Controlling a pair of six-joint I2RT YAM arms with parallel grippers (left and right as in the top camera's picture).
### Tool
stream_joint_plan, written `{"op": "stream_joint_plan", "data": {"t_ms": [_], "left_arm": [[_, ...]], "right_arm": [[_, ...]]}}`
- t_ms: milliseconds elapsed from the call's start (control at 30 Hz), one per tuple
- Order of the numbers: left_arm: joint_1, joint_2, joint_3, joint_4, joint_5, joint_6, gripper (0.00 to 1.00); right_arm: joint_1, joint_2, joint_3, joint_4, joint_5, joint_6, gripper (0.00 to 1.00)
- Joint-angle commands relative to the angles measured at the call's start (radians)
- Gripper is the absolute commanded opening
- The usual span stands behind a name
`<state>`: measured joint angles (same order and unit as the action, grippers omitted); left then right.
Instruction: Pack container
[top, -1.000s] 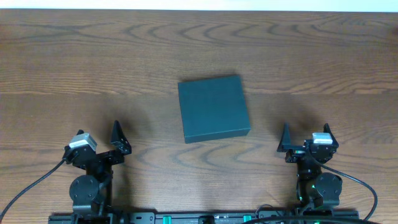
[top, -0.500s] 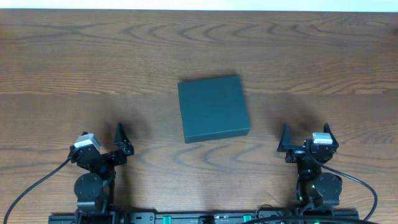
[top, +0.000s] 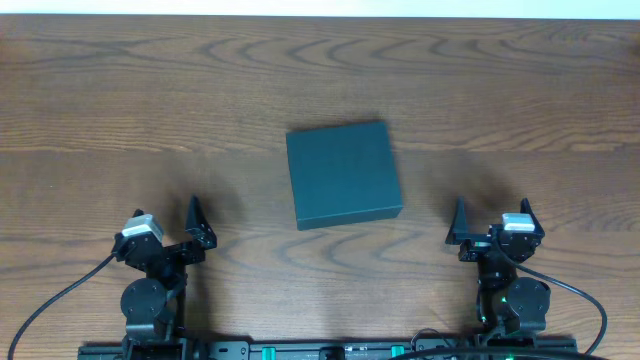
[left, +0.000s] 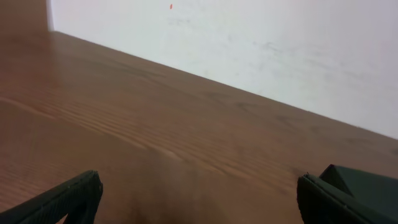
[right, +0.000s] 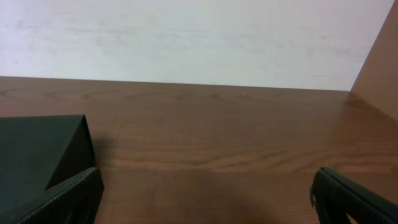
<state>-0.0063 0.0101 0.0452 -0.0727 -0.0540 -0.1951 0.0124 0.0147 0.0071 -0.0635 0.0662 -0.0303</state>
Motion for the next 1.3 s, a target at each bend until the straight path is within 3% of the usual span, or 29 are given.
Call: {"op": "stream_joint_plan", "data": {"t_ms": [0,200,1267], "left_arm": [[0.005,-0.008,-0.032,-0.011,0.003,0.103,0.99],[0.005,-0.008,-0.032,-0.013,0.021,0.184,0.98],[0.005,-0.006,-0.032,-0.014,0.021,0.183,0.98]], "right_arm": [[0.008,-0.004,-0.002,-0.005,-0.003,-0.009,0.99],[0.008,-0.004,-0.002,-0.005,-0.003,-0.009,0.99],[0.008,-0.004,-0.002,-0.005,-0.003,-0.009,0.99]]}}
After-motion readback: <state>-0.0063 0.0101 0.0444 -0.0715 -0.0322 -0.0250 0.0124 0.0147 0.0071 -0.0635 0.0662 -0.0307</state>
